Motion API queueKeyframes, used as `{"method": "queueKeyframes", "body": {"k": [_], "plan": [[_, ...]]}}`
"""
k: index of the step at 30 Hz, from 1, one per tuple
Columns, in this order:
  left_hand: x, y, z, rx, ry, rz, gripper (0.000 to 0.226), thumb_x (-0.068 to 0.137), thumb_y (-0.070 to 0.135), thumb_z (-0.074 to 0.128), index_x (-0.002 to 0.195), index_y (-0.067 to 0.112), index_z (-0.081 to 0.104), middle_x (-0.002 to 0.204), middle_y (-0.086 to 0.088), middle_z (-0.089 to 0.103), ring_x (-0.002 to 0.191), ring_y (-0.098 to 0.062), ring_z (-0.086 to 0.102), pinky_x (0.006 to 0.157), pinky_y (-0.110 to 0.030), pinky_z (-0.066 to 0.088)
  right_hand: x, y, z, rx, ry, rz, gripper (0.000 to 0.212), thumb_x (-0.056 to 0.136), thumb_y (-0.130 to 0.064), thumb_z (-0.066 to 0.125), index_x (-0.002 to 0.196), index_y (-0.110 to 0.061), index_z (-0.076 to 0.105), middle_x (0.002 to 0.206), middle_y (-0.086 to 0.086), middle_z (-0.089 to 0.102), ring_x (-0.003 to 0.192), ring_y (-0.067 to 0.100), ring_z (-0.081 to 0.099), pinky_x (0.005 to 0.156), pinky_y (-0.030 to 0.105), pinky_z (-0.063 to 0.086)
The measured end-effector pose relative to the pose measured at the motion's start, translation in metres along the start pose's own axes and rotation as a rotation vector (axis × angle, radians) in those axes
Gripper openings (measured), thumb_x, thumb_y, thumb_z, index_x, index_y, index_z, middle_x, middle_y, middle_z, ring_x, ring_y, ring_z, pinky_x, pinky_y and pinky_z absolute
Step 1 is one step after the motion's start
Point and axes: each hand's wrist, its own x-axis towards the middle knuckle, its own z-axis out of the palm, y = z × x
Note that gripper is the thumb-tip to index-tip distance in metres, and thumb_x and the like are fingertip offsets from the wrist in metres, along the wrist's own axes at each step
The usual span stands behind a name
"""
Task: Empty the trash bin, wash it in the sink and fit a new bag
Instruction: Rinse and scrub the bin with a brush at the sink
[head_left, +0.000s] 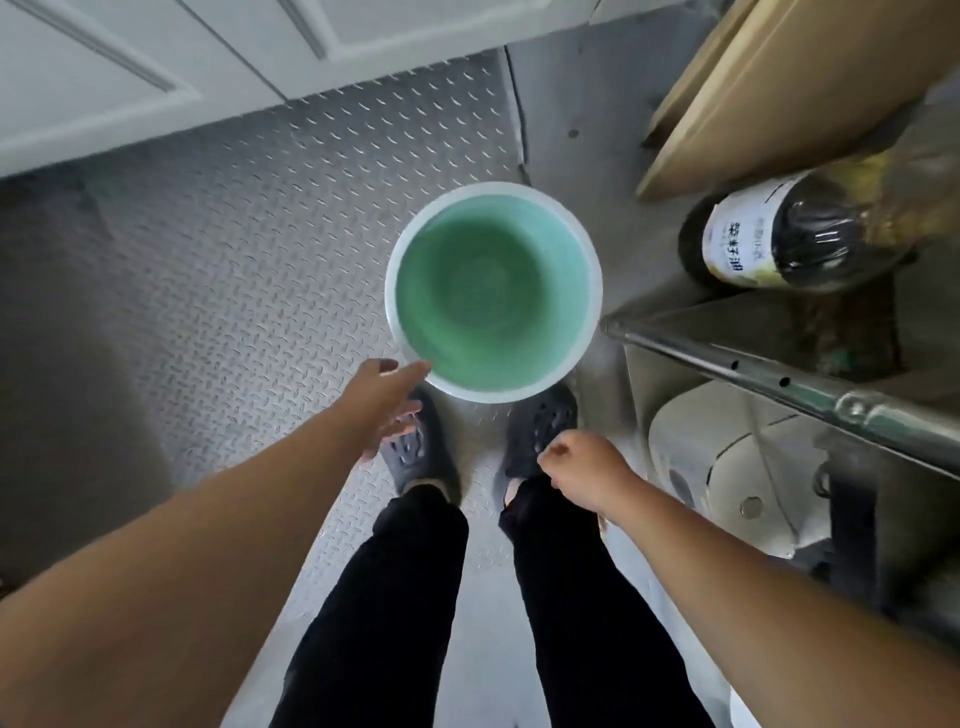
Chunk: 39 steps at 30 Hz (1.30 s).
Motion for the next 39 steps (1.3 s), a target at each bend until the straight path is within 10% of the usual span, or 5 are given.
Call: {"method": "queueKeyframes", "body": {"k": [6, 11, 20, 29, 39], "plan": [[0.044, -0.005, 0.022, -0.299, -0.023, 0.058, 0.057, 0.086, 0.019, 0.074, 0.135, 0.012, 0.045, 0.121, -0.013, 0.067, 0.105, -0.034, 0.068, 0.093, -0.052, 0.055, 0.045, 0.014, 0.008, 0.040, -0.010, 0.062, 0.037, 0.085, -0.022, 0.053, 0.097, 0.013, 0.059, 0.081, 0.034, 0.059, 0.065, 0.020, 0.047, 0.064, 0.032, 0.036], [0.056, 0.008, 0.033, -0.474, 0.052, 0.014, 0.031, 0.087, -0.004, 0.064, 0.113, 0.010, 0.056, 0.110, -0.013, 0.069, 0.091, -0.030, 0.073, 0.073, -0.041, 0.062, 0.048, 0.016, 0.002, -0.064, -0.015, 0.021, 0.020, 0.084, -0.019, 0.049, 0.067, -0.009, 0.048, 0.069, 0.013, 0.045, 0.065, 0.021, 0.042, 0.062, 0.033, 0.031], [0.022, 0.003, 0.030, -0.474, 0.279, -0.006, 0.044, 0.090, -0.007, 0.055, 0.130, 0.011, 0.049, 0.103, -0.011, 0.061, 0.086, -0.027, 0.068, 0.060, -0.033, 0.060, 0.020, 0.013, -0.014, -0.154, 0.017, -0.016, 0.026, 0.089, -0.022, 0.052, 0.085, 0.001, 0.064, 0.089, 0.019, 0.071, 0.077, 0.028, 0.063, 0.065, 0.031, 0.045], [-0.157, -0.057, -0.046, -0.492, 0.320, -0.096, 0.043, 0.092, 0.000, 0.060, 0.133, 0.007, 0.048, 0.108, -0.019, 0.062, 0.090, -0.033, 0.067, 0.069, -0.041, 0.060, -0.140, -0.006, -0.028, -0.346, 0.014, -0.045, 0.026, 0.092, -0.022, 0.046, 0.068, -0.011, 0.046, 0.074, 0.013, 0.055, 0.067, 0.022, 0.048, 0.094, 0.045, 0.047], [-0.423, -0.158, -0.138, -0.730, 0.417, -0.008, 0.037, 0.093, -0.005, 0.056, 0.124, 0.014, 0.054, 0.110, -0.020, 0.066, 0.093, -0.039, 0.068, 0.082, -0.054, 0.058, -0.366, -0.037, -0.059, -0.500, 0.065, -0.156, 0.024, 0.086, -0.020, 0.053, 0.064, -0.011, 0.051, 0.071, 0.012, 0.055, 0.065, 0.018, 0.049, 0.058, 0.033, 0.034]]}}
